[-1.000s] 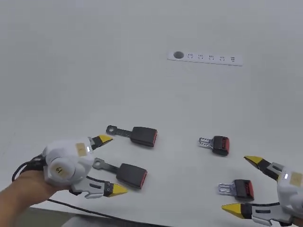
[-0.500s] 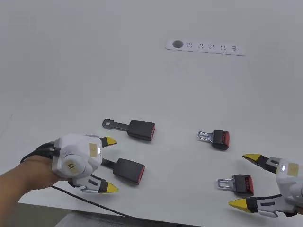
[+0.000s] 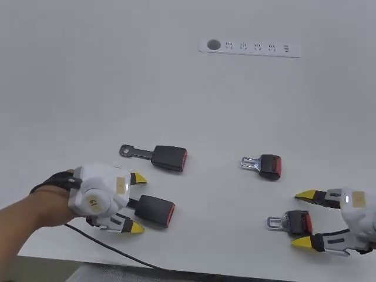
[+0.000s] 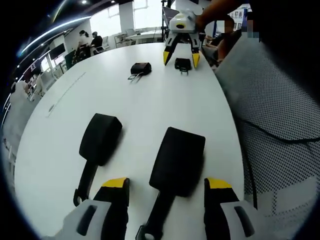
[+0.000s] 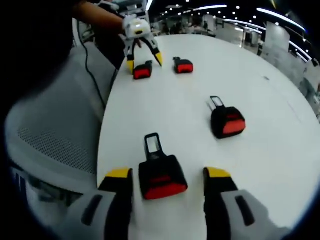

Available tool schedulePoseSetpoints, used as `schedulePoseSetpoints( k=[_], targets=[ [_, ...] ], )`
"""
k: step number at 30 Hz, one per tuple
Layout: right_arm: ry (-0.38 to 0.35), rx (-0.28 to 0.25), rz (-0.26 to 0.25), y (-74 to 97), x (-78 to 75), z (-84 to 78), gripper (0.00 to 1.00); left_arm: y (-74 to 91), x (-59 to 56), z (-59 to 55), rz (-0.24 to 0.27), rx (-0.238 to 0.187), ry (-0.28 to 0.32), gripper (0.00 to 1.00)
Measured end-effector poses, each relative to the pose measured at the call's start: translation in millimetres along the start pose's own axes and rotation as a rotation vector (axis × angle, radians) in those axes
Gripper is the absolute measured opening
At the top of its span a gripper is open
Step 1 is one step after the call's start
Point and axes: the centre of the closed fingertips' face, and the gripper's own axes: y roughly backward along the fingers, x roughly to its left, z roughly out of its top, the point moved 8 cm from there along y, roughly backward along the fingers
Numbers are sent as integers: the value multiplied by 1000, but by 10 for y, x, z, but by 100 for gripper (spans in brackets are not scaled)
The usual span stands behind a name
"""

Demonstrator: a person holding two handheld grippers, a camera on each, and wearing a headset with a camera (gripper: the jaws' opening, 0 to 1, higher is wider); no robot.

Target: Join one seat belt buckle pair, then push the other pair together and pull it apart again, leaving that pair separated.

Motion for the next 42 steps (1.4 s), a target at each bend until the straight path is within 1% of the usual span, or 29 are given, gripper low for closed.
schedulePoseSetpoints(
  k=[3,6,9,10,12,14,16,19,21,24,25,26,27,30,33,36,38,39,42],
  targets=[
    [-8,-14,9,40,-15,37,55,-4,8,2,-3,-5,-5,62],
    [6,-10,21,55,-4,49,53,-7,9,10,-6,-3,-9,61],
    [24,-7,45,75,25,55,50,-11,1,28,-13,0,-17,55],
    [28,-12,53,82,42,58,47,-14,1,29,-14,1,-18,53],
    [30,-12,59,95,68,46,43,-18,-2,35,-15,0,-21,51],
    [37,-15,58,99,78,34,43,-18,-2,41,-11,-1,-16,50],
    [52,-17,55,105,84,17,43,-17,3,41,-1,0,7,49],
    [65,-14,58,116,78,-3,40,-17,-19,51,1,2,3,45],
    [48,-19,51,129,58,-44,39,-16,-39,51,1,3,1,42],
    [37,-29,43,134,68,-68,39,-13,-77,44,6,-2,11,36],
    [34,-36,37,129,58,-99,39,-12,-78,39,19,-6,28,36],
    [27,-43,31,136,62,-111,39,-15,-81,36,34,-14,57,36],
    [12,-52,24,124,61,-106,38,-15,-86,33,33,-14,48,36],
    [-15,-73,4,116,67,-127,38,-9,-88,39,37,-9,46,36],
    [-15,-68,1,102,60,-95,37,-10,-84,42,34,-6,47,35],
    [-24,-71,-5,103,68,-92,37,-9,-82,42,35,-6,63,35],
    [-31,-77,-11,97,71,-88,37,-6,-83,33,38,-10,88,35],
    [-46,-86,-14,90,74,-83,37,-5,-84,31,38,-11,93,35],
    [-50,-92,-21,79,88,-64,37,-7,-80,45,38,-1,92,35]
  ],
)
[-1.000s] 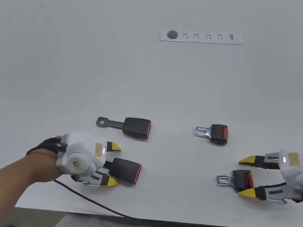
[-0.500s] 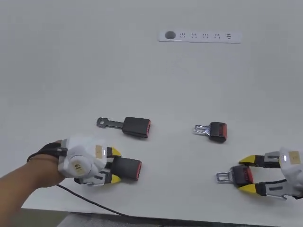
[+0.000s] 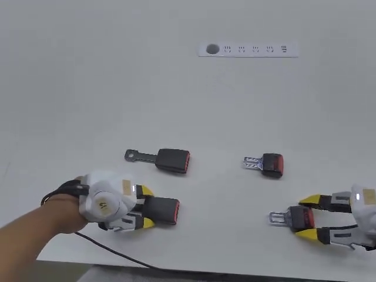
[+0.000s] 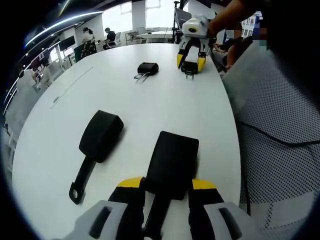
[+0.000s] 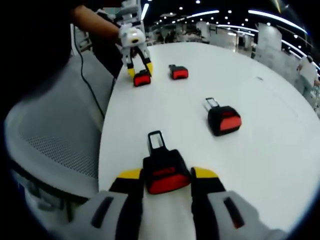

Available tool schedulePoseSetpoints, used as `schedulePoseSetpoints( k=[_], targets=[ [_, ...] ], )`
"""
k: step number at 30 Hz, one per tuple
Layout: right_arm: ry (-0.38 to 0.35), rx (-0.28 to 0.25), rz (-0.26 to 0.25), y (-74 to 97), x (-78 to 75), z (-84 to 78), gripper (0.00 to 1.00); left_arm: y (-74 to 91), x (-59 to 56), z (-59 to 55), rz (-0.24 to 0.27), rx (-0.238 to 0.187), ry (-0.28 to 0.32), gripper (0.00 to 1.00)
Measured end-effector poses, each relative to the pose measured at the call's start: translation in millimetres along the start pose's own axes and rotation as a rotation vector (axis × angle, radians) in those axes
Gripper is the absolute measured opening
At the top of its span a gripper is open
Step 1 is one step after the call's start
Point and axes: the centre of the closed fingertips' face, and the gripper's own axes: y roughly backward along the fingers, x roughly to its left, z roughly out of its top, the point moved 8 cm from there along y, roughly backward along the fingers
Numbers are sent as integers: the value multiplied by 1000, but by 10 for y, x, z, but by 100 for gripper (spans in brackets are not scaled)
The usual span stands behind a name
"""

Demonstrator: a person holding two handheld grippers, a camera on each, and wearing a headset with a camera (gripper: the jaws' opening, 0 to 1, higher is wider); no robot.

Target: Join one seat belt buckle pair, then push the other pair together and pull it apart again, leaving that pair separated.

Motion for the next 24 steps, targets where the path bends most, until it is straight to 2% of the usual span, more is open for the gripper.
schedulePoseSetpoints(
  k=[5,11,17,24],
  targets=[
    [-19,-26,-15,-57,33,25,37,-1,-3,3,0,10,9,35],
    [-30,-60,-35,-172,86,117,37,-1,-17,-6,21,-8,48,35],
    [-34,-81,-39,-322,82,195,37,-3,-12,4,16,5,39,35],
    [-29,-103,-38,-568,106,402,37,-4,-15,1,20,4,47,35]
  ],
)
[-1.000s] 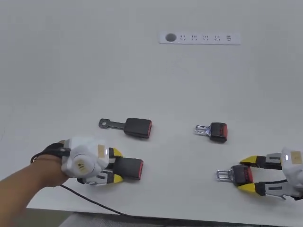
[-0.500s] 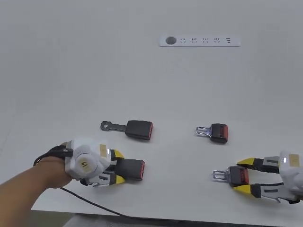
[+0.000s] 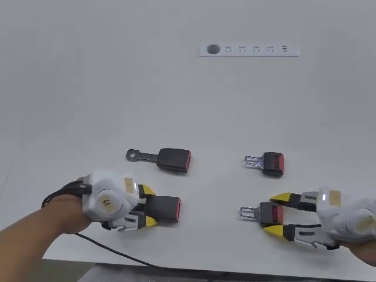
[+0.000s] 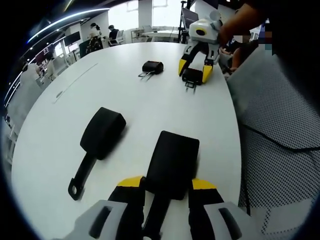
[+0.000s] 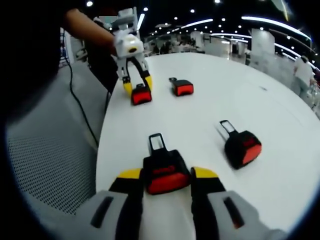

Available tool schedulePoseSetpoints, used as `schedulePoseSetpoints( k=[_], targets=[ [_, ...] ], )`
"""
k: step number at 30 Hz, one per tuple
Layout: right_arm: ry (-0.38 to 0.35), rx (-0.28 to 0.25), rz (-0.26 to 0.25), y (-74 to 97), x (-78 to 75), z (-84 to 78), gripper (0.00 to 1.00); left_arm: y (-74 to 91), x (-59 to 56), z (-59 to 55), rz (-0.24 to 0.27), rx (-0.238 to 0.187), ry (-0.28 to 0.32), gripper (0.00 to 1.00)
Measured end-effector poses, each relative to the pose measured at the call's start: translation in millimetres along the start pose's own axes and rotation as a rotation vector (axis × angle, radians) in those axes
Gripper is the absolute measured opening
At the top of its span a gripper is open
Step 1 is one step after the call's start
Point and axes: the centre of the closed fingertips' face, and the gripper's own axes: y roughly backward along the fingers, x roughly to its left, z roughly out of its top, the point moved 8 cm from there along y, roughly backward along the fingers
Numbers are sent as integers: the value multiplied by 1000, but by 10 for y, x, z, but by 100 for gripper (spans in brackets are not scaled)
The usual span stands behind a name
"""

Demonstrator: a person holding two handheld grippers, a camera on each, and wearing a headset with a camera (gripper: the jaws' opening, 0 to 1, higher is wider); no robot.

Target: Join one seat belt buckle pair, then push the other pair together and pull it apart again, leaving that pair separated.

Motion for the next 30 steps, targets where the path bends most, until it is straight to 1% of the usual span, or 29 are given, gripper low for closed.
schedulePoseSetpoints(
  k=[2,5,7,13,14,17,19,20,22,23,24,25,27,29,30],
  targets=[
    [19,-1,5,-88,38,67,37,0,-2,3,1,1,-1,35],
    [19,-26,5,-225,102,162,37,2,-6,1,5,0,-4,35],
    [20,-37,7,-285,142,220,37,2,-7,2,7,1,-3,35],
    [43,-37,25,-500,256,388,37,1,-3,4,8,6,-4,35],
    [39,-35,26,-530,266,406,37,1,-3,4,9,5,-3,35],
    [21,-51,20,-657,282,499,36,1,-3,1,12,-2,1,35],
    [30,-51,44,-759,328,589,36,2,-5,-6,14,-9,5,35],
    [37,-42,60,-820,354,637,36,2,-7,-5,14,-11,5,35],
    [47,-48,82,-901,385,703,37,1,-9,1,15,-7,3,35],
    [92,-46,80,-910,375,719,36,1,-7,5,14,-3,-7,35],
    [40,-49,75,-910,365,720,36,-1,-13,6,11,-6,-12,35],
    [48,-58,76,-931,357,743,37,-1,-15,7,9,-6,-16,35],
    [47,-55,79,-957,368,787,37,-1,-12,10,6,-6,-20,35],
    [47,-45,76,-956,365,799,37,1,-10,9,5,-4,-21,35],
    [35,-47,74,-954,371,789,37,0,-12,13,7,-3,-22,35]
  ],
)
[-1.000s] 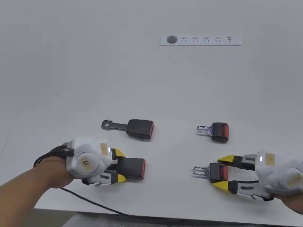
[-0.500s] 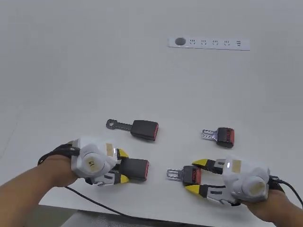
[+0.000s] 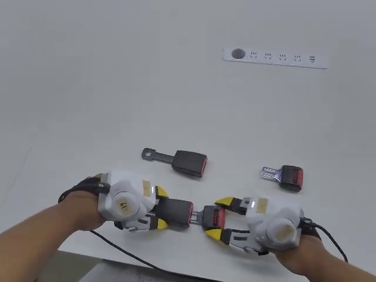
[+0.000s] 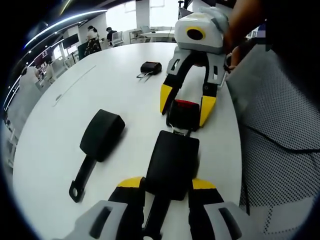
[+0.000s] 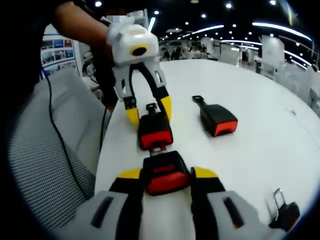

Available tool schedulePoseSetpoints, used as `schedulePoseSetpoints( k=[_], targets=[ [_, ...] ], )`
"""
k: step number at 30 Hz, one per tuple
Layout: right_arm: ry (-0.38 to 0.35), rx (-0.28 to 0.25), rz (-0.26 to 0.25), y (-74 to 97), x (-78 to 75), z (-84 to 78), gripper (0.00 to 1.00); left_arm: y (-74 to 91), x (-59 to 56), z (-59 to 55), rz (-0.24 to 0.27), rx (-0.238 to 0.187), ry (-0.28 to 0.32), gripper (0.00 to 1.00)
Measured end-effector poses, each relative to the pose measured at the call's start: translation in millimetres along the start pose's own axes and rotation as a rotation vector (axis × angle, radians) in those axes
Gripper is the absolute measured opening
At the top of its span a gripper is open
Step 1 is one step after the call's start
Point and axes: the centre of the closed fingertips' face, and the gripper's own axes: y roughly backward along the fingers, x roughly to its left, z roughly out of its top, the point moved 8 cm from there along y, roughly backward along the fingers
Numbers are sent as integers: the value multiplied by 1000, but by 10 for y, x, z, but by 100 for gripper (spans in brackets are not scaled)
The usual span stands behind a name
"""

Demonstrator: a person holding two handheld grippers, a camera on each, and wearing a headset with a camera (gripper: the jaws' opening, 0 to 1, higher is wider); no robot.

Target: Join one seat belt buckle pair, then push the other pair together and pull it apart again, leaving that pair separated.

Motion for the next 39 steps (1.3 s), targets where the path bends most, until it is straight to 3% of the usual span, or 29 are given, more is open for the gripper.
schedulePoseSetpoints(
  k=[6,12,15,17,18,19,21,25,39],
  targets=[
    [-27,12,-33,-38,46,30,36,-3,-3,13,7,1,-21,35],
    [-28,14,-36,-90,63,71,36,-18,-3,52,-13,35,-96,34],
    [-43,10,-39,-87,62,56,36,-16,1,44,-15,34,-97,33],
    [-92,-16,-22,-183,102,114,35,-26,2,58,-25,41,-115,33],
    [-63,-6,-25,-228,119,143,35,-32,19,65,-25,55,-126,33],
    [13,46,-43,-218,104,117,35,-30,10,58,-26,49,-122,33],
    [-72,5,-34,-209,109,105,35,-33,7,47,-26,39,-120,33],
    [-37,21,-42,-213,114,97,35,-38,8,34,-24,29,-110,34],
    [-24,22,-70,-184,140,100,36,-27,-2,33,-20,31,-95,34]
  ],
)
